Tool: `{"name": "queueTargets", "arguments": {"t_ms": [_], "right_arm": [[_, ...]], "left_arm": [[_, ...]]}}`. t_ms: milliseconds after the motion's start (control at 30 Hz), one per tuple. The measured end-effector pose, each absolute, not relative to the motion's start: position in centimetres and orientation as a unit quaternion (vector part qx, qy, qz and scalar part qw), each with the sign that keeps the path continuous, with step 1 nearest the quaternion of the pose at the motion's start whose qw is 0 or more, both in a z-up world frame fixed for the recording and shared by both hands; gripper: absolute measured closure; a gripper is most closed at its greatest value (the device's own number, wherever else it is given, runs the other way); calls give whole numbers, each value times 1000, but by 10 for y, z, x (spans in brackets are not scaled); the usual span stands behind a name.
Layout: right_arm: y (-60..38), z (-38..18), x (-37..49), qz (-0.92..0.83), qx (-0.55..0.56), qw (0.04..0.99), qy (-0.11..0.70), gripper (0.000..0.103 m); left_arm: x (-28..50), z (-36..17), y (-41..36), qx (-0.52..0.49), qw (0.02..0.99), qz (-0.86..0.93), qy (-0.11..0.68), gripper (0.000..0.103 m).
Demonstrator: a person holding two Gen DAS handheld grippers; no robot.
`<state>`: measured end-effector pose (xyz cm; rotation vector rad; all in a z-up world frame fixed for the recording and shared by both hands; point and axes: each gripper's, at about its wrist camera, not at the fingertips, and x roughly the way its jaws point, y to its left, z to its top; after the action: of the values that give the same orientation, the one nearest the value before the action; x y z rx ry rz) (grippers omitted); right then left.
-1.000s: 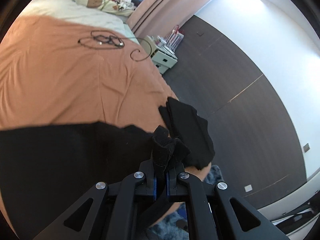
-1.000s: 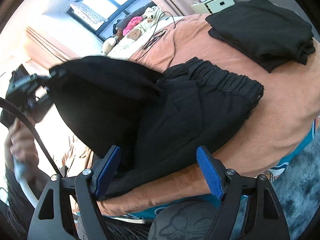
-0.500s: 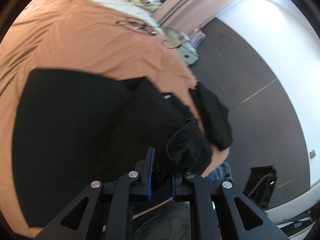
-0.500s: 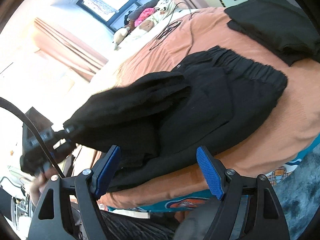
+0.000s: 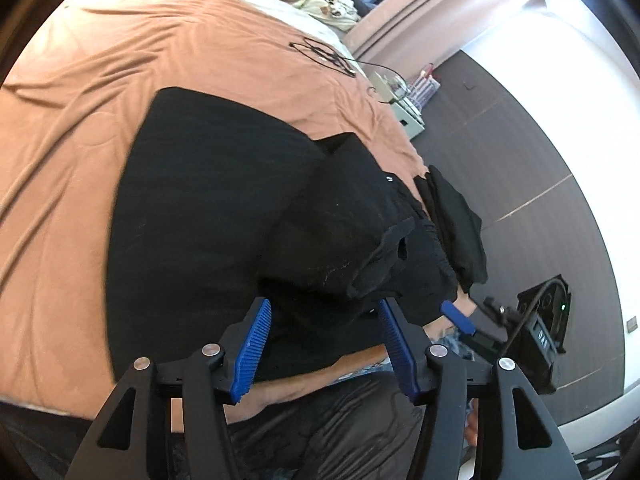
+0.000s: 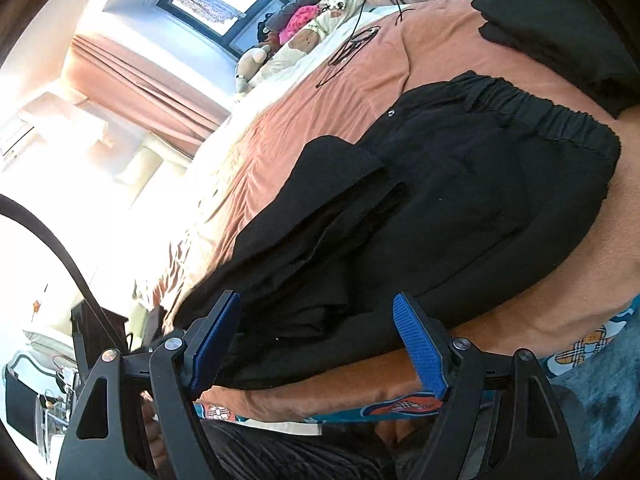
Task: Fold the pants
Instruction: 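Open left tool and press the folded garment flat with both tools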
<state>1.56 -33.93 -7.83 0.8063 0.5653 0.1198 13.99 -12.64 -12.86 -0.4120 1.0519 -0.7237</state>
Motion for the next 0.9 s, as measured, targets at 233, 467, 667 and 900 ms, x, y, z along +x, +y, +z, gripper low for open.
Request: {"name": "queueTargets", "arguments": {"t_ms": [233,467,667,900], "right_arm": [[-344,-83,43,78,385,878,274,26],[-349,-87,62,79,379,875,291,23],[-349,-90,82,87,386,867,304,18],[-355,-100,109,98,412,849,315,18]], "left_arm": [[134,-122,-92,-187,814,-291,468,45],[140,-135,-74,-204,820,-265,465,45],[144,-148,-68,-216,819,-253,467,45],[151,-162,-63,-220,814,-241,480,45]]}}
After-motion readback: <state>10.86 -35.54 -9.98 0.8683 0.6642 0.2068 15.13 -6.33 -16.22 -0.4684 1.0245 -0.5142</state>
